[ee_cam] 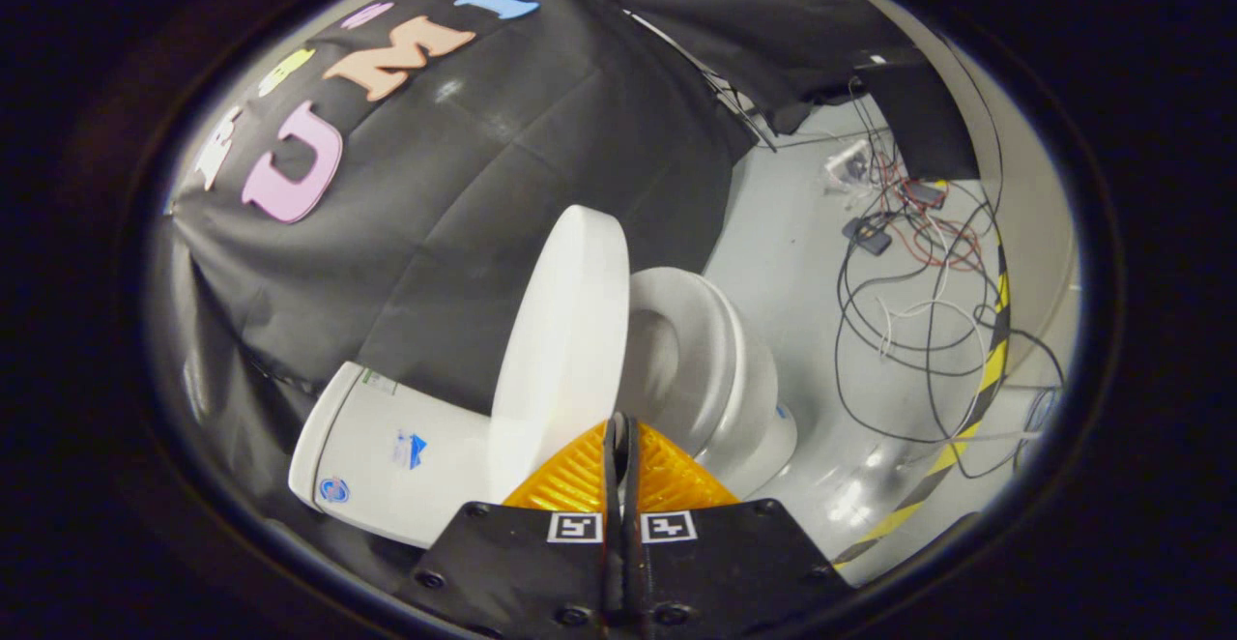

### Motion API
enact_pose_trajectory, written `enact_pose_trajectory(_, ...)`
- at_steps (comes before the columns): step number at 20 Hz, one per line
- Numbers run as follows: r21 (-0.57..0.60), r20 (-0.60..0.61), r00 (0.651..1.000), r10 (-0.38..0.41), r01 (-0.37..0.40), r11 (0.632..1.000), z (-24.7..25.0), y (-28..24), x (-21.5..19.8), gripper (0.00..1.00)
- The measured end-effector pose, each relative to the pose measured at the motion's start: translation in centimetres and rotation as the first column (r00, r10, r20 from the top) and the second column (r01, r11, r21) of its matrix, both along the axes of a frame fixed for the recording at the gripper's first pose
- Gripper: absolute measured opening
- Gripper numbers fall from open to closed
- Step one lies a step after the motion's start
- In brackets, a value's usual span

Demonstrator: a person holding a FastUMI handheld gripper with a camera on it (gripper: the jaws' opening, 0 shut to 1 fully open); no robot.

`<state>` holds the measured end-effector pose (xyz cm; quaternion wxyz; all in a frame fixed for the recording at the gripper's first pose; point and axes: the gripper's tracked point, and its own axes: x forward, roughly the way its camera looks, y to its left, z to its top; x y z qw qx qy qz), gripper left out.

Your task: Open the toilet lid.

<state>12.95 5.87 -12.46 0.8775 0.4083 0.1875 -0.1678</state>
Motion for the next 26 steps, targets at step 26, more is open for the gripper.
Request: enact_pose_trajectory(26,-0.292,0.051,0.978,0.204,-0.181,0.939,12.1,7.0,0.1,0.00)
